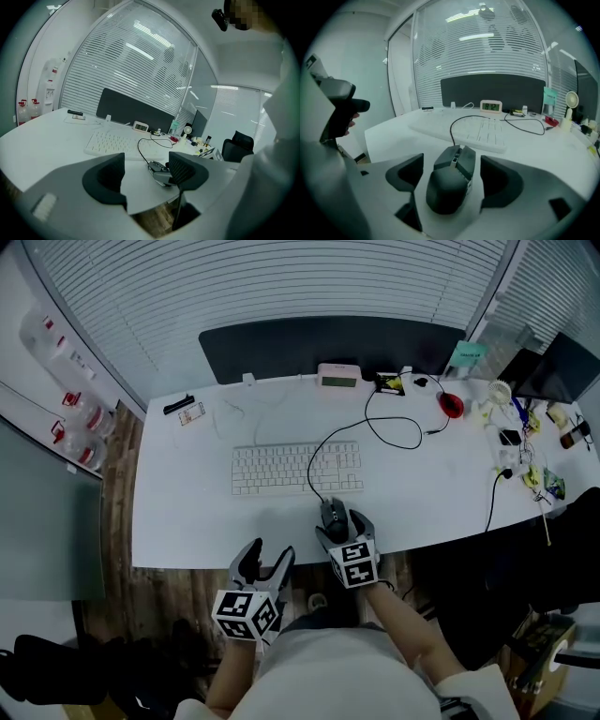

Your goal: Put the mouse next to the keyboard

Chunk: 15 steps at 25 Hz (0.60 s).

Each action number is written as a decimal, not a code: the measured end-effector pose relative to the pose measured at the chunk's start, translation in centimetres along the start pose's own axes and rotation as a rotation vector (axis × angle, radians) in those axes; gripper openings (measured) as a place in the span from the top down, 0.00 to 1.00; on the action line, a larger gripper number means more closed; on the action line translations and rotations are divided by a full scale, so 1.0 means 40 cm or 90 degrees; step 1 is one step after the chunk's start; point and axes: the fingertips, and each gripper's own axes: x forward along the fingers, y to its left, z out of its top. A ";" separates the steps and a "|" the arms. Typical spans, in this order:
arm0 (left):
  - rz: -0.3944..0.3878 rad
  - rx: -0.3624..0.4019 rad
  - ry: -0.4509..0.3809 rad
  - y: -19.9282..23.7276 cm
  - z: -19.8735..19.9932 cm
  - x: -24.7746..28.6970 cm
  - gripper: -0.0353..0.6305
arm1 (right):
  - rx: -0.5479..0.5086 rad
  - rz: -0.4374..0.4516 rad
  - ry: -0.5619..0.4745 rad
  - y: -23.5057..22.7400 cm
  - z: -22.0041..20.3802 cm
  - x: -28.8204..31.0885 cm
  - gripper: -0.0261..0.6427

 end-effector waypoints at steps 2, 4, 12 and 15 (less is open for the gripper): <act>0.001 -0.004 0.004 0.005 -0.004 0.003 0.51 | -0.003 -0.008 0.015 0.000 -0.017 0.023 0.43; 0.001 -0.006 0.007 0.008 -0.005 0.007 0.51 | -0.006 -0.015 0.035 -0.002 -0.032 0.041 0.43; -0.004 -0.009 0.005 0.012 0.002 0.018 0.51 | -0.020 -0.032 0.070 -0.011 -0.040 0.050 0.47; -0.009 -0.007 0.005 0.010 0.005 0.021 0.51 | -0.021 -0.034 0.068 -0.013 -0.039 0.047 0.48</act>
